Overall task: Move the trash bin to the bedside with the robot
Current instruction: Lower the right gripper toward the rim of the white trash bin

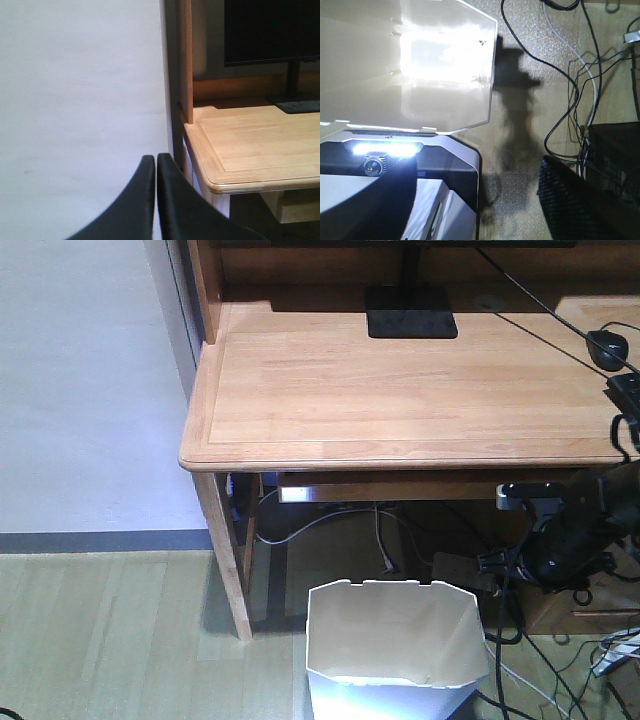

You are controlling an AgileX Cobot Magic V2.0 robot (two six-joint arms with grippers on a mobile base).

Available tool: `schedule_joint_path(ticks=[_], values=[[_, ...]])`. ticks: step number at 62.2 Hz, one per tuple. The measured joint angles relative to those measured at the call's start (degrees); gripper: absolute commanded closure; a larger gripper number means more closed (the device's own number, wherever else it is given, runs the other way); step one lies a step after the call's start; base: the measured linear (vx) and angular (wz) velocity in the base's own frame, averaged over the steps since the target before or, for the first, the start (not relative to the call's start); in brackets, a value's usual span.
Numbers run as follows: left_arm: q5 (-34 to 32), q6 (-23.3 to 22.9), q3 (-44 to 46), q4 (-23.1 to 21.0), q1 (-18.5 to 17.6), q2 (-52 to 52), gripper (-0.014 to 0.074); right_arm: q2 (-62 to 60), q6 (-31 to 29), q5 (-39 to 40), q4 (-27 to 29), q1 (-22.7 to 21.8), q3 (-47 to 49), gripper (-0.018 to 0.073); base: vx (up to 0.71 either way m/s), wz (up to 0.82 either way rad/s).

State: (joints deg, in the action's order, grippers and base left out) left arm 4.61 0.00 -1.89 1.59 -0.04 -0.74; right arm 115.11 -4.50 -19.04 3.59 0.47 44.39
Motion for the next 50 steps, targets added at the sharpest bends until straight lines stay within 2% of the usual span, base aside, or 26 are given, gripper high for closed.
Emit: schedule_joint_path(ticks=[24, 50], values=[[0.0, 0.0, 0.0, 0.0, 0.0, 0.0, 0.0603, 15.33, -1.22, 2.59, 0.0, 0.0, 7.37, 0.0043, 0.0, 0.0], [0.0, 0.0, 0.0, 0.0, 0.0, 0.0, 0.0603, 33.84, -3.77, 2.11, 0.0, 0.0, 20.36, 0.0022, 0.0, 0.0]])
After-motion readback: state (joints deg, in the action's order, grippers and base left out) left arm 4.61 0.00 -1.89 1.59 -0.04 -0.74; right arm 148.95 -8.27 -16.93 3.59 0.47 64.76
